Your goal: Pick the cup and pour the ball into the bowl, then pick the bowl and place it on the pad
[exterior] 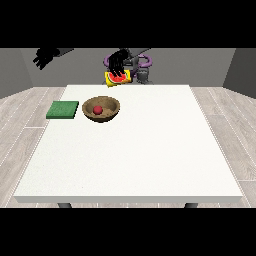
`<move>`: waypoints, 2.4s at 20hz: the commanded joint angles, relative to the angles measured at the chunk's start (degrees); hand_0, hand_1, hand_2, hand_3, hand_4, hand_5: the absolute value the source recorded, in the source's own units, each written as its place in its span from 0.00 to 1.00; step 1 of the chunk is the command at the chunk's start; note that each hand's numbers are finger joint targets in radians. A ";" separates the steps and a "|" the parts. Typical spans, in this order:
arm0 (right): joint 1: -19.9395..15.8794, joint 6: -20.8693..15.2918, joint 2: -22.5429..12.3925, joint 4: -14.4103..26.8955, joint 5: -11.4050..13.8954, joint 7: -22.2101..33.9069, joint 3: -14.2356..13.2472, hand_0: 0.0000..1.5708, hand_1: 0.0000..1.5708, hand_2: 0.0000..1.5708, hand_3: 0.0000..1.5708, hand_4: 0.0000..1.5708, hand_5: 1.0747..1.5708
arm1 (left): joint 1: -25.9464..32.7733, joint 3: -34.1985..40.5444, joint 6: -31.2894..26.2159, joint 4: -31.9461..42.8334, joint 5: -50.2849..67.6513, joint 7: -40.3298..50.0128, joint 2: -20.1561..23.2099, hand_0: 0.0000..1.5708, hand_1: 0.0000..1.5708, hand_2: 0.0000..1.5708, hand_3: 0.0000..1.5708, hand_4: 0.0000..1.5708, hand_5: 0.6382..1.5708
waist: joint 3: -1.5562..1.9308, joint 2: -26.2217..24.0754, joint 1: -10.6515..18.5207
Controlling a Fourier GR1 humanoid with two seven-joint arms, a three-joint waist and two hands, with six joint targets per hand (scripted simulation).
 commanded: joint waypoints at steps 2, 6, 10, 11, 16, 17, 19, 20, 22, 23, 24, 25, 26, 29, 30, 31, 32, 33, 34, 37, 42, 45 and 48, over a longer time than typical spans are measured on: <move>-0.95 -1.86 -0.84 0.67 -0.37 -0.54 -1.78 0.00 0.00 0.00 0.03 0.45 0.95 | -2.44 9.89 6.69 -5.82 6.05 -1.83 3.15 0.48 0.48 1.00 0.98 0.70 0.98 | -0.06 1.13 3.63; 1.42 -4.62 -1.69 1.65 0.59 -0.45 -3.41 0.00 0.00 0.00 0.07 0.47 0.96 | 5.06 20.06 13.90 -13.97 20.15 -10.14 5.21 0.60 0.60 0.87 0.69 0.83 0.98 | -0.34 -0.26 10.35; 0.29 -5.78 -0.88 1.05 0.84 -0.57 -3.04 0.00 0.00 0.00 0.00 0.50 0.97 | 3.89 34.24 14.87 -20.81 36.94 -14.92 4.65 0.00 0.00 0.00 0.00 0.75 0.98 | -0.84 1.05 13.34; -0.60 -6.90 -0.80 0.77 1.28 -0.57 -2.96 0.00 0.00 0.00 0.00 0.50 0.97 | 4.78 36.55 14.84 -22.43 41.05 -16.08 3.11 0.00 0.00 0.00 0.00 0.74 0.99 | -0.90 1.63 14.48; 1.12 -9.75 2.31 2.12 1.71 -2.75 -3.48 0.00 0.00 0.00 0.00 0.49 0.97 | 4.43 49.25 3.48 -27.31 60.95 -21.90 6.25 0.00 0.00 0.00 0.00 0.67 1.00 | -0.49 5.24 18.30; 2.17 -10.37 3.60 3.03 2.05 -3.89 -3.44 0.00 0.00 0.00 0.00 0.50 0.98 | 3.06 51.66 0.96 -28.15 64.26 -22.01 7.31 0.00 0.00 0.00 0.00 0.67 1.00 | -0.35 6.00 18.98; 1.53 -12.17 5.38 2.87 2.49 -5.96 -3.36 0.00 0.00 0.00 0.00 0.46 0.99 | 2.65 55.37 -4.87 -28.14 69.77 -23.70 10.82 0.00 0.00 0.00 0.00 0.67 1.00 | -0.21 8.08 20.67; 1.36 -13.76 6.09 3.66 3.11 -7.86 -3.77 0.00 0.00 0.00 0.00 0.46 0.99 | 3.12 55.69 -6.43 -28.38 71.83 -23.52 9.86 0.00 0.00 0.00 0.00 0.67 0.99 | -0.11 8.92 21.19; 1.62 -11.02 5.22 4.83 1.35 -7.93 -4.55 0.00 0.00 0.00 0.00 0.46 0.99 | 4.86 58.54 -11.96 -27.93 76.15 -24.80 13.39 0.00 0.00 0.00 0.00 0.67 0.99 | -0.05 10.00 21.06; -0.83 -12.81 6.02 6.06 1.71 -9.83 -4.81 0.00 0.00 0.00 0.00 0.47 0.99 | 1.74 59.50 -13.41 -27.90 77.11 -22.98 15.46 0.00 0.00 0.00 0.00 0.67 0.99 | 0.00 11.77 22.20; 1.09 -11.52 7.58 7.06 2.11 -10.93 -3.68 0.00 0.00 0.00 0.00 0.47 0.99 | 2.59 60.73 -13.59 -27.77 77.39 -23.52 17.25 0.00 0.00 0.00 0.00 0.67 0.99 | 0.01 12.27 21.07; 0.47 -11.19 6.54 8.82 1.13 -11.79 -5.22 0.00 0.00 0.00 0.00 0.47 0.99 | 4.77 60.86 -16.18 -28.63 79.25 -24.44 17.40 0.00 0.00 0.00 0.00 0.67 0.99 | 0.02 12.47 22.49; -1.22 -10.89 6.97 8.63 0.67 -12.82 -5.09 0.00 0.00 0.00 0.00 0.47 0.99 | 3.82 62.32 -17.93 -27.34 80.07 -25.39 20.18 0.00 0.00 0.00 0.00 0.67 0.98 | 0.02 14.99 21.23; -2.22 -8.55 6.69 15.00 1.19 -17.13 -5.05 0.00 0.00 0.00 0.00 0.45 0.99 | 2.40 63.86 -18.83 -28.64 82.51 -21.04 22.67 0.00 0.00 0.00 0.00 0.65 0.99 | 0.07 15.72 21.08; -2.51 -9.16 5.93 14.88 1.39 -16.11 -4.96 0.00 0.00 0.00 0.00 0.44 0.99 | 6.79 64.69 -21.02 -28.62 83.91 -23.88 22.89 0.00 0.00 0.00 0.00 0.63 0.99 | 0.03 14.88 21.26; -6.08 -10.27 6.33 17.60 2.33 -15.86 -3.74 0.00 0.00 0.00 0.00 0.41 0.98 | 5.76 62.97 -19.25 -29.90 82.56 -22.33 22.24 0.00 0.00 0.00 0.00 0.62 0.98 | 0.04 15.21 20.62; -6.74 -12.34 8.39 16.41 3.34 -15.75 -2.06 0.00 0.00 0.00 0.00 0.39 0.97 | 6.54 64.54 -19.02 -28.72 83.06 -21.81 24.02 0.00 0.00 0.00 0.00 0.63 0.98 | 0.02 13.40 18.91; -7.07 -12.51 8.42 18.34 3.32 -18.35 -2.76 0.00 0.00 0.00 0.00 0.38 0.97 | 8.33 64.16 -18.70 -30.10 82.78 -22.94 23.51 0.00 0.00 0.00 0.00 0.63 0.97 | 0.03 14.43 19.35; -6.37 -10.71 8.70 17.32 3.37 -18.36 -1.80 0.00 0.00 0.00 0.00 0.37 0.97 | 7.53 66.86 -22.45 -27.37 85.16 -23.85 27.49 0.00 0.00 0.00 0.00 0.64 0.97 | 0.01 15.78 18.00; -8.13 -10.80 8.96 22.08 4.25 -19.85 -0.90 0.00 0.00 0.00 0.00 0.34 0.97 | 8.15 66.64 -20.52 -29.40 85.80 -21.29 27.68 0.00 0.00 0.00 0.00 0.64 0.96 | 0.04 14.87 16.93; -10.14 -9.09 5.38 29.24 3.25 -25.53 -3.99 0.00 0.00 0.00 0.00 0.32 0.96 | 10.42 67.26 -22.58 -34.83 88.92 -21.77 28.44 0.00 0.00 0.00 0.00 0.65 0.96 | 0.07 19.15 20.29; -12.35 -12.00 7.08 28.87 3.71 -26.82 -3.52 0.00 0.00 0.00 0.00 0.30 0.96 | 7.66 68.20 -21.97 -35.02 89.80 -20.82 30.42 0.00 0.00 0.00 0.00 0.65 0.96 | 0.07 21.27 20.15; -12.99 -9.31 5.36 29.16 3.77 -27.56 -3.10 0.00 0.00 0.00 0.00 0.29 0.95 | 7.67 68.28 -22.49 -35.61 90.54 -20.61 31.38 0.00 0.00 0.00 0.00 0.65 0.97 | 0.08 22.59 19.04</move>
